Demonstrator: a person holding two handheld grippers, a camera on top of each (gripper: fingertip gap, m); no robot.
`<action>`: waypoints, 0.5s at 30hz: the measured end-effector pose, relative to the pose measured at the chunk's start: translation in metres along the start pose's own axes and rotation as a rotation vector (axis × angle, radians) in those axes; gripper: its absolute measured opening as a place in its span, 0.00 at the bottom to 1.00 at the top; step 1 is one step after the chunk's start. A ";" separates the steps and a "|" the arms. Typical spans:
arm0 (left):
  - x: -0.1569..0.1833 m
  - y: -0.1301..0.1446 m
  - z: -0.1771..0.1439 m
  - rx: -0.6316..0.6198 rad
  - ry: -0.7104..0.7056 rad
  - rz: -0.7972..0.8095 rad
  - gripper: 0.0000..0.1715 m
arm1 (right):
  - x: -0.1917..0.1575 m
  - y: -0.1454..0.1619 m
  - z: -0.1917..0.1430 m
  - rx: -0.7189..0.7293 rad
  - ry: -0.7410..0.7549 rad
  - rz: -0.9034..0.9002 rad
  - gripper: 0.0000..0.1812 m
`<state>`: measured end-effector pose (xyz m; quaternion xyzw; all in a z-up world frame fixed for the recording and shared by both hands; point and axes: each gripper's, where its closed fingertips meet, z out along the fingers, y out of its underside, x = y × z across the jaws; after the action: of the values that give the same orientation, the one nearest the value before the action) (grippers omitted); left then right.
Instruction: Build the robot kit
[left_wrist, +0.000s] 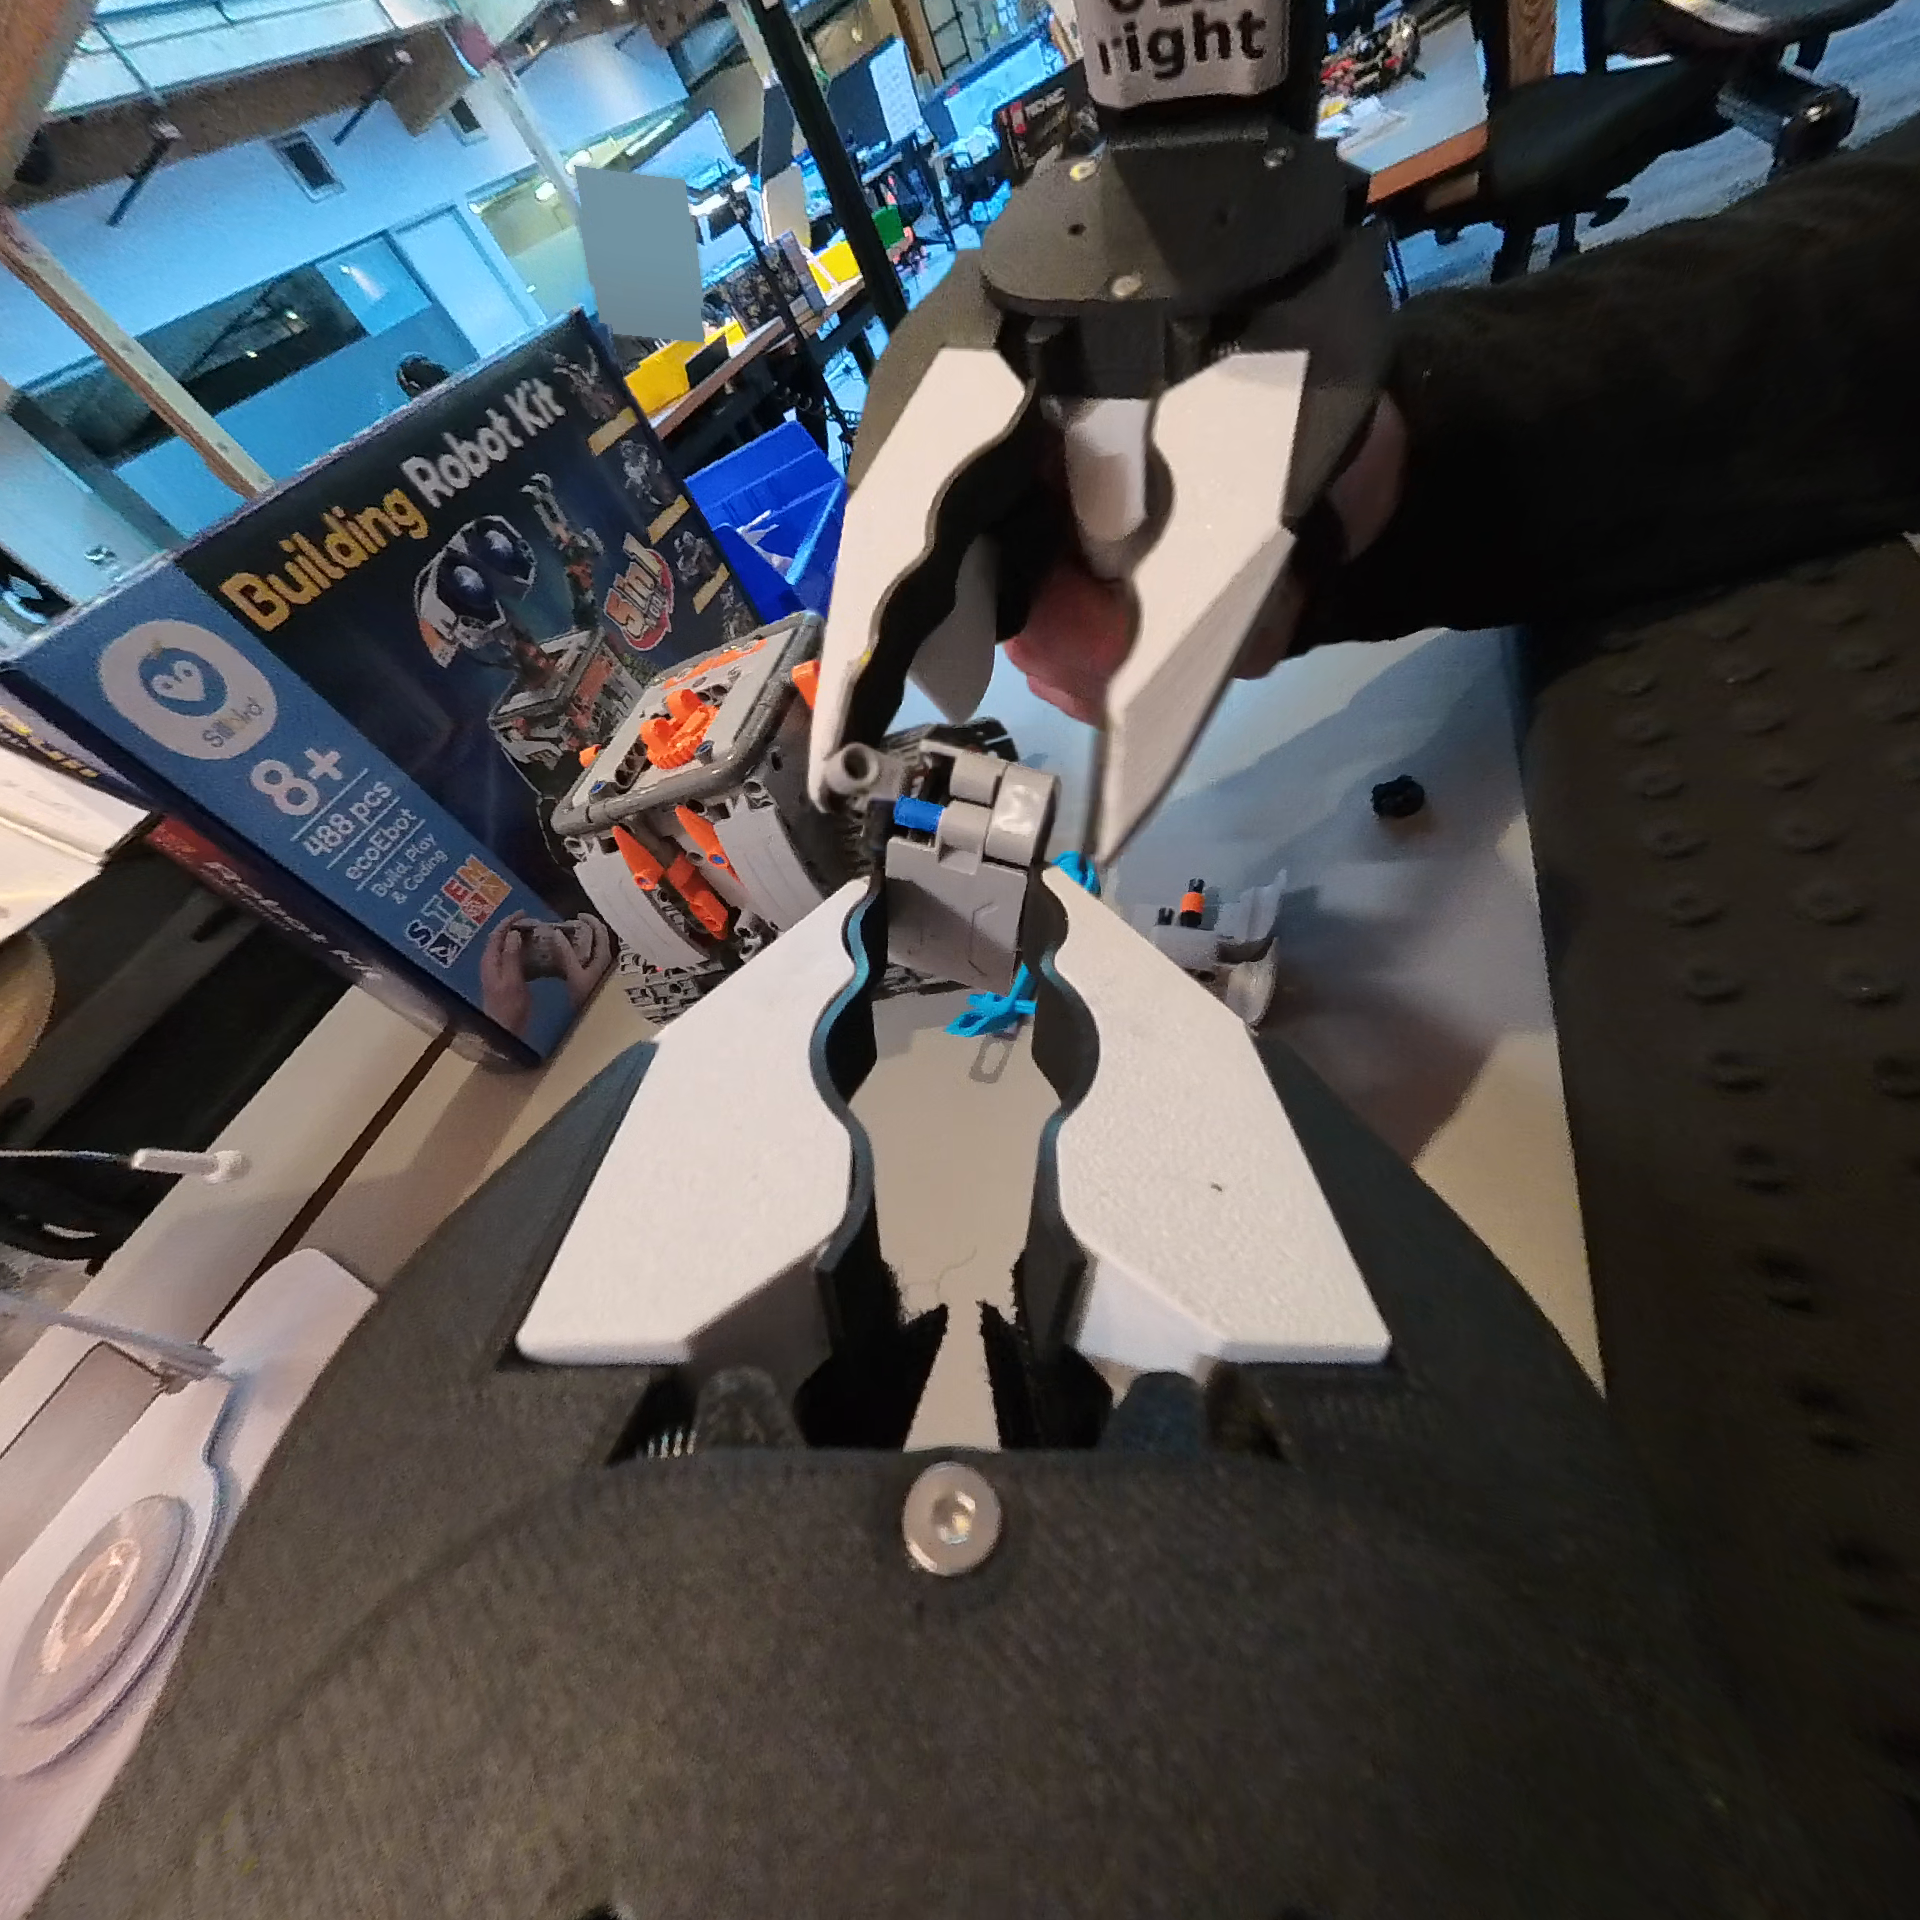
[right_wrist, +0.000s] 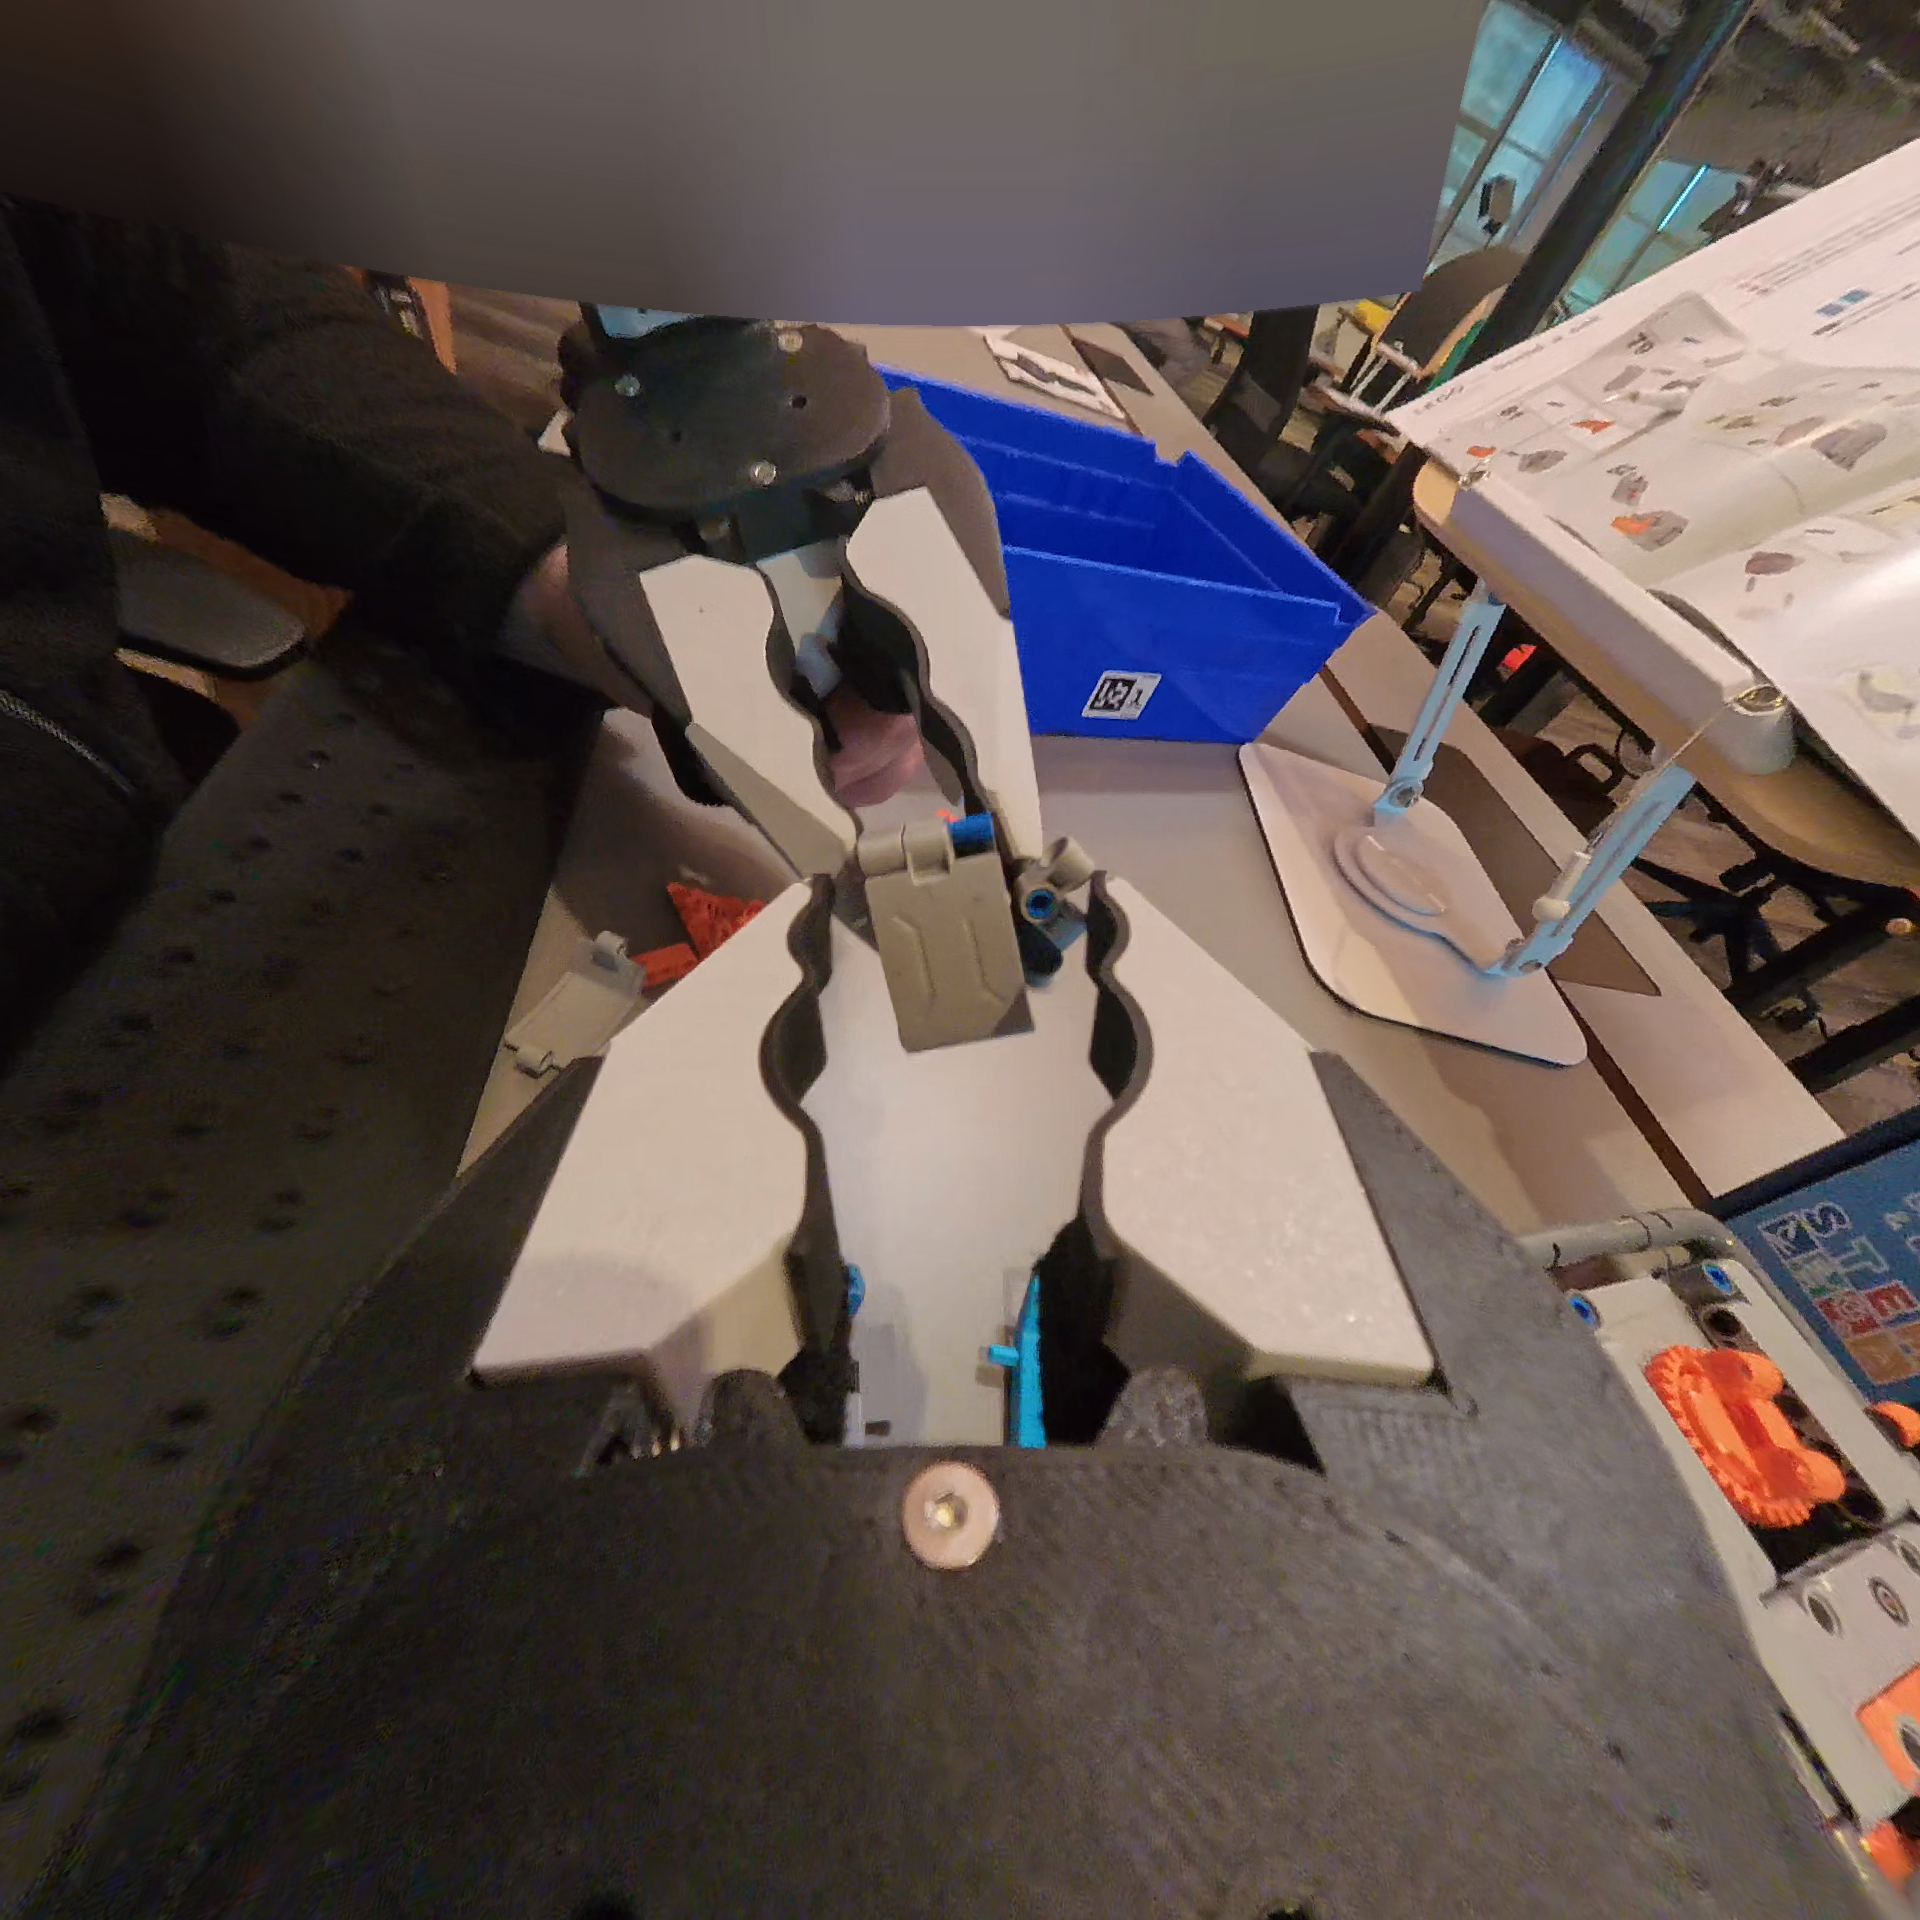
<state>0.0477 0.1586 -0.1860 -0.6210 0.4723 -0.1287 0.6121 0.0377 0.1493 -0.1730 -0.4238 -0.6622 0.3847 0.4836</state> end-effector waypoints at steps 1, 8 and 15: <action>-0.001 -0.001 -0.001 0.007 -0.001 -0.001 0.13 | 0.000 0.002 0.000 -0.014 -0.003 -0.003 0.28; -0.001 -0.006 -0.005 0.035 -0.006 0.023 0.13 | 0.001 0.008 -0.002 -0.051 0.007 -0.046 0.18; 0.004 -0.011 -0.009 0.069 0.027 0.043 0.14 | -0.004 0.003 -0.004 -0.052 0.009 -0.128 0.17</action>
<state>0.0483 0.1480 -0.1760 -0.5873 0.4889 -0.1400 0.6296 0.0428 0.1469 -0.1765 -0.3950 -0.6955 0.3337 0.4990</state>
